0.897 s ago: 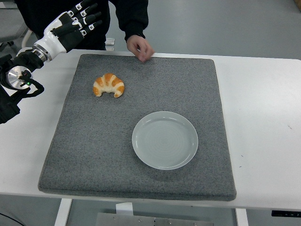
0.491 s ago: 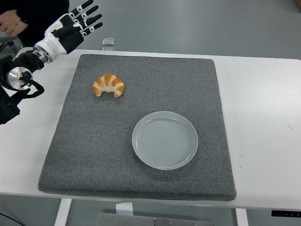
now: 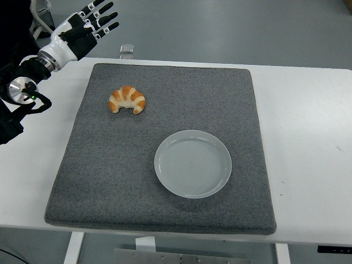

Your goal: Place the bread on the plate

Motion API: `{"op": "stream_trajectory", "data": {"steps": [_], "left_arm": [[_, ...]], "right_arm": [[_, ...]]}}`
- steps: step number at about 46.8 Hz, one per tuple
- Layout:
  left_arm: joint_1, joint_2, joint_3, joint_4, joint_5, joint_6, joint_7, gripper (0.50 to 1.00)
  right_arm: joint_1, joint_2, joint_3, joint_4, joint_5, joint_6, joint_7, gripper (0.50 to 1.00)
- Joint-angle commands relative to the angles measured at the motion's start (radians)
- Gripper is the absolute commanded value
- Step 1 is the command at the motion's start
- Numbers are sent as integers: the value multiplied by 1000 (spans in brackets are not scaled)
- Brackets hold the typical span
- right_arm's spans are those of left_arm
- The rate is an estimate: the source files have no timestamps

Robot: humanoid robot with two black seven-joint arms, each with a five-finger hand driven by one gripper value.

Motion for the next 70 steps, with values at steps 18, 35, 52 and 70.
{"op": "stream_trajectory", "data": {"steps": [18, 35, 52, 70], "left_arm": [[0, -1, 2, -1, 0, -6, 0, 988], [-58, 11, 43, -9, 141, 84, 8, 988], [-181, 73, 84, -56, 716, 113, 8, 988], [-147, 180, 86, -333, 1327, 261, -11, 988]], "right_arm": [[0, 0, 0, 0, 0, 0, 0, 930], [0, 0, 0, 0, 0, 0, -1, 930], [0, 0, 0, 0, 0, 0, 0, 930], [0, 0, 0, 0, 0, 0, -1, 930]]}}
